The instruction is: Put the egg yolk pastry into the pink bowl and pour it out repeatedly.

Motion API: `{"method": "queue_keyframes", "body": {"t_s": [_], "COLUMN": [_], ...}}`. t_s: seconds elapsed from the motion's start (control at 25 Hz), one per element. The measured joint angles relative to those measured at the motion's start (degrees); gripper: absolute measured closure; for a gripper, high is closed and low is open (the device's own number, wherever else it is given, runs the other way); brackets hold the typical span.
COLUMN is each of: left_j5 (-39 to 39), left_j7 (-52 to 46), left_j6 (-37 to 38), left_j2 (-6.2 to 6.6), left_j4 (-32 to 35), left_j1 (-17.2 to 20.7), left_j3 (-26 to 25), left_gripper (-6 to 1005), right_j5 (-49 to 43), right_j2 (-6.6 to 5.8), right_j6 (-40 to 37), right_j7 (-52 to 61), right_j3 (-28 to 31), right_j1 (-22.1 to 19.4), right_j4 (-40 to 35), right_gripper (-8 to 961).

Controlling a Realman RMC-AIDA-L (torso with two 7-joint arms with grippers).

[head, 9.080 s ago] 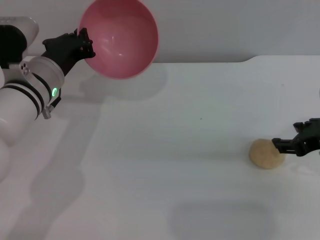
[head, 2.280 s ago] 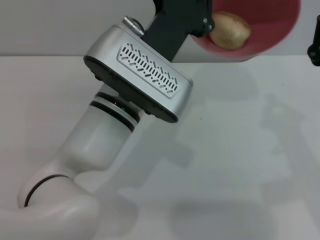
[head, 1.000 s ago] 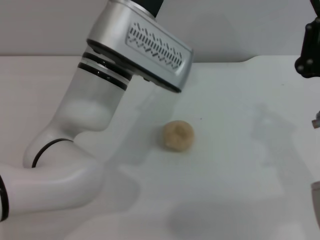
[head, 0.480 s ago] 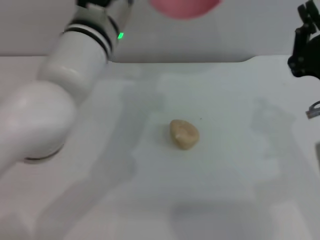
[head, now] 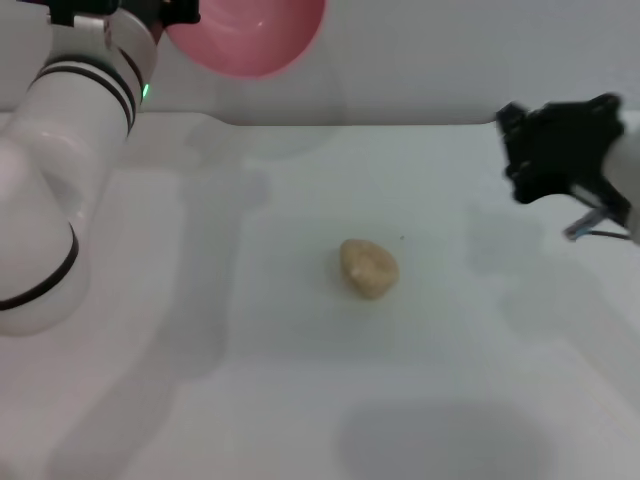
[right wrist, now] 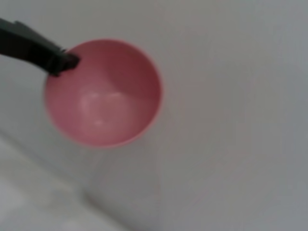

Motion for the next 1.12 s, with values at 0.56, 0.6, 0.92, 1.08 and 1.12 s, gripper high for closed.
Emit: {"method": "queue_keyframes", "body": {"t_s": [0.56, 0.6, 0.92, 1.08, 1.12], "left_j5": [-12.34, -12.34, -14.15, -14.23, -14.23], "left_j7": [11.63, 11.63, 13.36, 13.94, 13.97], "left_j6": [-4.13, -4.13, -4.18, -4.19, -4.19], "left_j2": [-0.12, -0.12, -0.1, -0.15, -0.15], "left_j4": [2.77, 2.77, 3.7, 4.01, 4.03], "left_j1": [0.02, 0.02, 0.64, 0.62, 0.51], "left_j3": [6.03, 6.03, 7.01, 7.45, 7.74], "left_gripper": [1000, 1000, 1000, 1000, 1000], "right_j5": [5.04, 5.04, 6.54, 8.71, 8.71], "right_j2": [0.24, 0.24, 0.29, 0.28, 0.28], "right_j6": [7.43, 7.43, 5.97, 4.75, 4.75], "right_j7": [4.19, 4.19, 4.57, 4.58, 4.58], "right_j3": [-0.34, -0.34, -0.78, -1.96, -1.96], "right_j1": [17.78, 17.78, 19.21, 21.55, 21.55], "right_j4": [-19.39, -19.39, -23.3, -27.22, -27.22], "right_gripper": [822, 799, 639, 592, 581]}}
